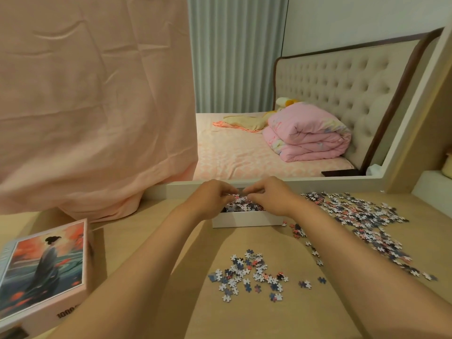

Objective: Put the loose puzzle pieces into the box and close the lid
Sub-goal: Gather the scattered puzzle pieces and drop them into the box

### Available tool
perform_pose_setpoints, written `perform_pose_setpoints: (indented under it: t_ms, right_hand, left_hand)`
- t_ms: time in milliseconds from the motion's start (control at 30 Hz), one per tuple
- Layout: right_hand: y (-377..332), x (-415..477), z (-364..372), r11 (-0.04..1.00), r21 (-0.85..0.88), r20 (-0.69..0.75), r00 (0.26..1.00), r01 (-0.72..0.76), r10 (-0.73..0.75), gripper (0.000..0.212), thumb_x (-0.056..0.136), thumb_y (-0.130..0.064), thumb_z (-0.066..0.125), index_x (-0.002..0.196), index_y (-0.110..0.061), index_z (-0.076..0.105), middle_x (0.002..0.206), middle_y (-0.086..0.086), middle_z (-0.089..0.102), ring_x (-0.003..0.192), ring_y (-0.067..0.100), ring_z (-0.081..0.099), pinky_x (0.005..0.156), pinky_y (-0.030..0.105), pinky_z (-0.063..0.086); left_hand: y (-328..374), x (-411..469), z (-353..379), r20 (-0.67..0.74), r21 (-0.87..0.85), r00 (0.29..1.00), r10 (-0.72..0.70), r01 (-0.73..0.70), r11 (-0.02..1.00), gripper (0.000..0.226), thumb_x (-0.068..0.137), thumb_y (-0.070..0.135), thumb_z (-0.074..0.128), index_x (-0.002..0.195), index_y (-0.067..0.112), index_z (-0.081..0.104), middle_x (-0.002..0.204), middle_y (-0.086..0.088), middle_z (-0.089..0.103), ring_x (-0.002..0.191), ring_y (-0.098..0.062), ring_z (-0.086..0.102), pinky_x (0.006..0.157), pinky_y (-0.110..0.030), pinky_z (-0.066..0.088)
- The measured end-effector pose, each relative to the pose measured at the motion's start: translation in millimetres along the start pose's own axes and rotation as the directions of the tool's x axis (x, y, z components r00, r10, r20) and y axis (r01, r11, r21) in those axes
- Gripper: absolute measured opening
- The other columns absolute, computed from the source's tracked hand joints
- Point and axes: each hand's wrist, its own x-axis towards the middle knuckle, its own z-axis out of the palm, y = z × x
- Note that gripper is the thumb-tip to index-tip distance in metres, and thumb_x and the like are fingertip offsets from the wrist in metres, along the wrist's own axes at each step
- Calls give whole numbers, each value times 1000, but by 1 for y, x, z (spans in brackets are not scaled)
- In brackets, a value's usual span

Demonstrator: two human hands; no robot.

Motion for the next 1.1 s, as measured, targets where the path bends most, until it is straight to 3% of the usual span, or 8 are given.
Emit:
perform_pose_setpoints:
  t_ms: [133, 300, 433, 533, 633, 767, 1000, 1100]
  right_hand:
    - [1, -6, 7, 996, -66, -65, 995, 66, -70, 22, 98, -25, 58, 111, -23, 75, 104, -7, 72, 93, 10, 63, 84, 27, 47]
    - [5, -7, 23, 907, -378, 261, 961, 184, -87, 43, 102, -45, 38, 140, -32, 54, 145, 1, 53, 133, 21, 47, 110, 42, 37]
    - [5, -5, 17, 869, -488, 275, 960, 85, 60, 63, 96, -65, 35, 152, -36, 34, 161, -4, 29, 146, 21, 31, 118, 40, 25]
    - [4, -7, 13, 864, -485, 256, 967, 133, -6, 64, 97, -59, 41, 154, -33, 29, 164, -6, 20, 150, 19, 21, 121, 41, 18]
    - [4, -13, 16, 888, -432, 294, 955, 160, -30, 61, 97, -58, 38, 153, -32, 32, 162, -3, 27, 149, 19, 24, 122, 44, 16]
    - [10, -14, 17, 805, -571, 302, 953, 164, 20, 88, 86, -82, 15, 152, -28, 36, 161, -6, 30, 151, 15, 16, 118, 59, -11]
    - [9, -19, 16, 887, -437, 266, 963, 149, -30, 66, 92, -72, 25, 143, -37, 49, 151, -4, 46, 145, 14, 32, 121, 53, -8]
    - [6, -21, 13, 851, -515, 241, 970, 100, 32, 68, 95, -70, 21, 145, -32, 47, 158, -6, 36, 149, 16, 22, 120, 57, -7]
  left_hand:
    - [-8, -8, 5, -76, 143, 996, 39, -27, 989, 27, 99, 20, 53, 120, 21, 70, 119, 2, 69, 107, -16, 63, 88, -25, 45]
    - [-16, -16, 10, 71, 302, 993, 91, -108, 947, 36, 92, 32, 41, 115, 34, 69, 115, 8, 67, 106, -14, 58, 100, -36, 37]
    - [-14, -18, 15, 200, 469, 978, 59, -149, 870, 52, 91, 50, 32, 132, 32, 59, 142, 10, 53, 133, -10, 40, 119, -45, 10]
    - [-5, -9, 16, 285, 526, 958, -39, -122, 841, 59, 94, 56, 33, 148, 32, 39, 157, 9, 32, 146, -13, 22, 119, -47, -5]
    - [2, 1, 18, 329, 556, 939, -98, -109, 824, 61, 94, 56, 35, 150, 34, 32, 160, 4, 24, 147, -19, 21, 118, -49, -1]
    - [2, -2, 22, 208, 535, 978, -24, -93, 839, 63, 92, 58, 41, 149, 31, 34, 157, 2, 30, 142, -20, 30, 118, -45, 13]
    - [-2, -4, 26, 290, 532, 956, -45, -122, 838, 60, 94, 53, 41, 150, 32, 34, 159, 6, 27, 145, -15, 25, 119, -44, 11]
    - [2, -6, 22, 251, 495, 967, -30, -101, 863, 60, 95, 48, 42, 151, 29, 32, 159, 2, 26, 144, -18, 27, 119, -42, 13]
